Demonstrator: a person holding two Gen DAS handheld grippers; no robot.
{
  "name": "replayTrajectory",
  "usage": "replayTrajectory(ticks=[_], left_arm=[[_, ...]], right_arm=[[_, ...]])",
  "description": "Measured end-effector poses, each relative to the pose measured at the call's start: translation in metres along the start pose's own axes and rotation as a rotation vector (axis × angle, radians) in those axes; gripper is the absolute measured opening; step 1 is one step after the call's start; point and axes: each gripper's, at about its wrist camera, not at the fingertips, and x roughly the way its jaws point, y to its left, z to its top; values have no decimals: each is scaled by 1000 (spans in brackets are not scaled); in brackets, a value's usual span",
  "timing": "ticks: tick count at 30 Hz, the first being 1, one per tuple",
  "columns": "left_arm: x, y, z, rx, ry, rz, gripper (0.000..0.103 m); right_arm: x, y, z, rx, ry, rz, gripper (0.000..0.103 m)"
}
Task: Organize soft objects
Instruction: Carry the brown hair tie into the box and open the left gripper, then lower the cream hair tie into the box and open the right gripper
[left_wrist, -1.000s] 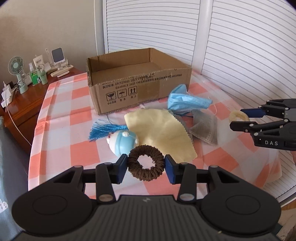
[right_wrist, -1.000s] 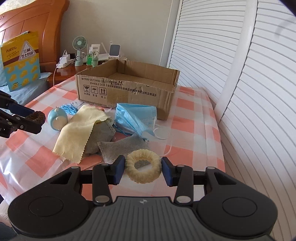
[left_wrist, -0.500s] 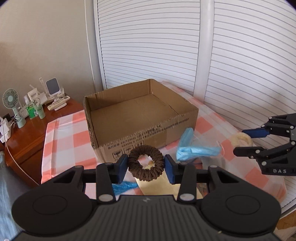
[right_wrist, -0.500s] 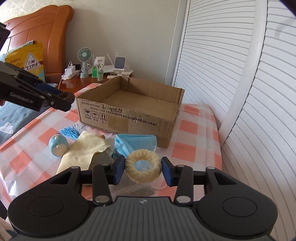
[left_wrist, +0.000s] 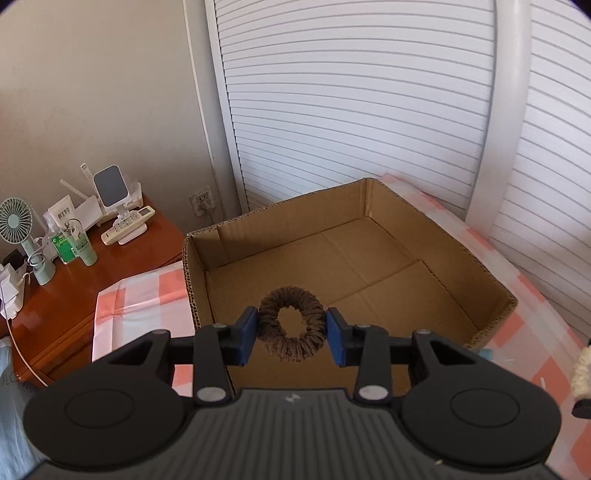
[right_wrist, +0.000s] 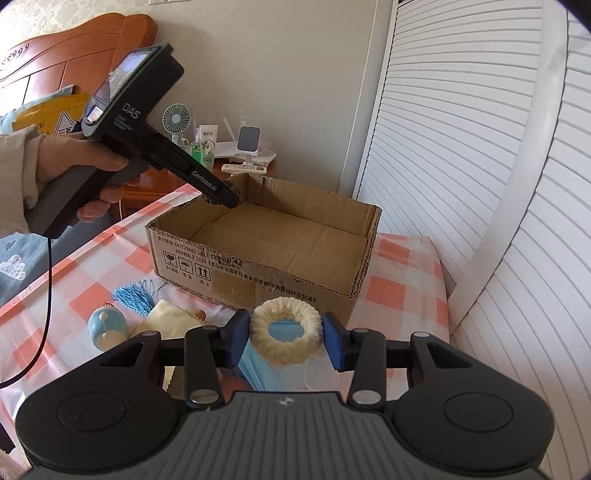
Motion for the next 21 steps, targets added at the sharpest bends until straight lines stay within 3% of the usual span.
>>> replayTrajectory(ticks=[3,5,7,10,15,21], left_arm=[[20,5,8,-9,18,21,38],[31,8,14,-23,25,22,45],[40,10,19,-34,21,28,69],[53,13,25,-34,25,51,81],[46,18,20,-49,3,61,91],[1,14,0,-34,-14,34,98]], right_arm=[[7,-2,4,-2,0,1,48],[12,-3,7,0,4,0,48],[16,-3,8,3,8,3,48],[20,-3,11,7,14,5,48],[26,-4,16,12,22,6,48],[34,-5,35,11,14,12,48]])
